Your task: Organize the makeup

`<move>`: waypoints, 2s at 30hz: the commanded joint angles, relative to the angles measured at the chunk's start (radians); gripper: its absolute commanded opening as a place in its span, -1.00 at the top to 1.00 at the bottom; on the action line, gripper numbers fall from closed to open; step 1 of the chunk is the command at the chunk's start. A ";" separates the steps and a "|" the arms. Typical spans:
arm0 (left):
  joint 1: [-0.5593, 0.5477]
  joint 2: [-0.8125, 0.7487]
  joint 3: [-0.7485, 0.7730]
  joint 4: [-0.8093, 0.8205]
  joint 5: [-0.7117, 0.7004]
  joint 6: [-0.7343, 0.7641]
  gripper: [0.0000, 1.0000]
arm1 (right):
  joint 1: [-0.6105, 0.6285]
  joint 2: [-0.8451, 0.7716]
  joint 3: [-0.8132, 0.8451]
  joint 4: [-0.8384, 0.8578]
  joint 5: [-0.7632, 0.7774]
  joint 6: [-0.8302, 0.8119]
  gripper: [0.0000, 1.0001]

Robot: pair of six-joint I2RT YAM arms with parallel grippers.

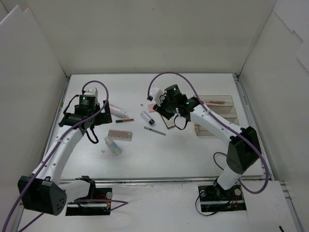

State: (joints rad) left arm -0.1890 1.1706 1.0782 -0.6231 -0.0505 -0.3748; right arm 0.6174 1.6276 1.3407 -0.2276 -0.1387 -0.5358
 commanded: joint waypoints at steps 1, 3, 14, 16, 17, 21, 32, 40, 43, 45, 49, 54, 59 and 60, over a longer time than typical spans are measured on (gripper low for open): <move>-0.004 -0.043 0.029 0.031 0.005 -0.009 -0.98 | 0.050 0.061 -0.020 -0.004 -0.111 0.109 0.24; -0.004 -0.054 0.023 0.020 0.001 -0.010 -0.98 | 0.061 0.095 -0.012 -0.001 -0.125 0.129 0.26; -0.004 -0.132 -0.014 -0.024 -0.026 -0.012 -0.98 | 0.090 0.270 0.041 -0.001 -0.150 0.108 0.32; -0.004 -0.144 -0.023 -0.026 -0.028 -0.012 -0.99 | 0.093 0.291 0.049 -0.001 -0.145 0.100 0.32; -0.004 -0.147 -0.029 -0.027 -0.028 -0.010 -0.98 | 0.096 0.301 0.052 -0.003 -0.144 0.099 0.32; -0.004 -0.149 -0.032 -0.029 -0.029 -0.015 -0.99 | 0.099 0.334 0.055 -0.003 -0.137 0.086 0.34; -0.004 -0.132 -0.027 -0.017 -0.025 -0.015 -0.99 | 0.133 0.351 0.012 -0.004 -0.096 0.054 0.56; -0.004 -0.120 -0.006 -0.017 -0.026 -0.007 -0.99 | 0.145 0.198 0.012 -0.088 -0.020 -0.078 1.00; -0.004 -0.115 -0.006 -0.013 -0.029 -0.009 -0.99 | 0.087 0.077 0.025 -0.125 0.008 -0.146 1.00; -0.004 -0.111 -0.006 -0.007 -0.023 -0.009 -0.99 | 0.055 -0.009 0.015 -0.134 0.027 -0.199 1.00; -0.004 -0.106 -0.004 -0.001 -0.017 -0.009 -0.99 | -0.078 -0.098 -0.014 -0.142 0.091 -0.363 1.00; -0.004 -0.101 0.009 -0.004 -0.014 -0.009 -0.99 | -0.243 -0.081 -0.023 -0.148 0.195 -0.467 1.00; -0.004 -0.115 -0.008 -0.001 -0.025 -0.009 -0.99 | -0.387 0.009 0.021 -0.147 0.205 -0.536 1.00; -0.004 -0.114 -0.008 -0.001 -0.025 -0.009 -0.98 | -0.422 0.047 0.034 -0.145 0.208 -0.540 1.00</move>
State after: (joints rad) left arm -0.1890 1.0698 1.0359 -0.6636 -0.0605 -0.3786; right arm 0.2470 1.6196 1.3319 -0.3676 0.0250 -1.0019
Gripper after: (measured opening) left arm 0.993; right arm 0.080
